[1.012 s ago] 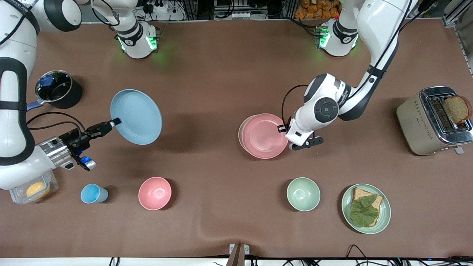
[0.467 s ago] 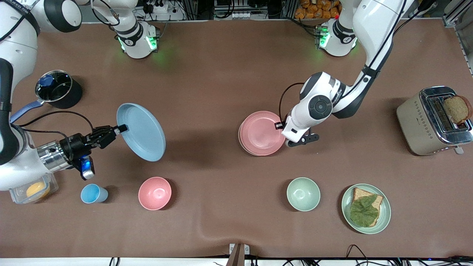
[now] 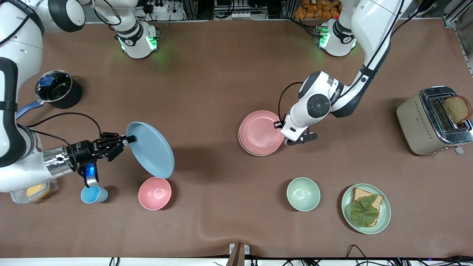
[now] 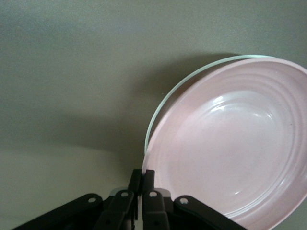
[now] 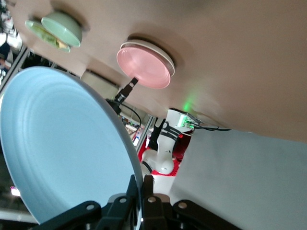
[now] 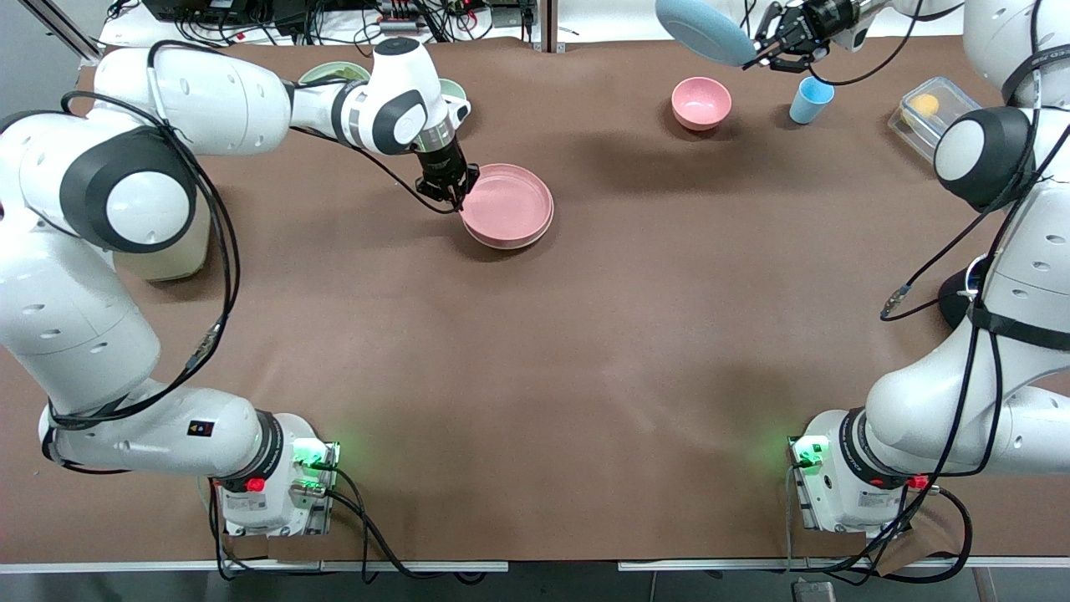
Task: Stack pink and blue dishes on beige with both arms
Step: 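Open the left gripper on the beige plate while the right gripper carries blue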
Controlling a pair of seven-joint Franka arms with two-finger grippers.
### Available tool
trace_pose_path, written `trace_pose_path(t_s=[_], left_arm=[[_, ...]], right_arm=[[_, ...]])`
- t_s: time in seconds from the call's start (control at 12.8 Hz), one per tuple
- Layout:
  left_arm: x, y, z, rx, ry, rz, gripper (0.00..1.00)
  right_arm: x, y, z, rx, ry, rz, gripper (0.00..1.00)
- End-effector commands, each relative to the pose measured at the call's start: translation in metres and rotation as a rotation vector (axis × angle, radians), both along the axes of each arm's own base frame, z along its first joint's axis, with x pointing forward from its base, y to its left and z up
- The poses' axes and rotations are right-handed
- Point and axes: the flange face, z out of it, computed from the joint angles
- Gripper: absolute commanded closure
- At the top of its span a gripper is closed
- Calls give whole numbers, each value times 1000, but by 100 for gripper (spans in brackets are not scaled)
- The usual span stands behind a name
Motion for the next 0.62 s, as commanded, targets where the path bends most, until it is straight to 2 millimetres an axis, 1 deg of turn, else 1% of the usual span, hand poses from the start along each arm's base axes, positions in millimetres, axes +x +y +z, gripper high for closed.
trace_pose_path(t_s=[0.0, 0.08, 0.16, 0.23, 0.31, 0.39, 0.47, 0.55], left_arm=[[-5, -7, 4, -1, -3, 85, 78], [-4, -8, 6, 1, -2, 108, 1], [-2, -8, 10, -2, -10, 110, 0], [4, -5, 27, -7, -40, 118, 0], [13, 2, 59, -14, -92, 133, 0], [22, 15, 94, -8, -149, 144, 0], [38, 40, 124, 2, -189, 173, 0], [50, 63, 150, 40, -215, 177, 0]], right_arm=[[1, 26, 14, -98, 65, -3, 100], [1, 36, 17, -153, 49, 29, 100], [-1, 50, 17, -204, 30, 57, 100], [-4, 64, 29, -261, -10, 76, 100], [-8, 80, 33, -318, -35, 112, 100], [-11, 91, 33, -348, -48, 138, 100], [-11, 95, 38, -349, -61, 136, 100], [-11, 96, 46, -350, -78, 130, 100]])
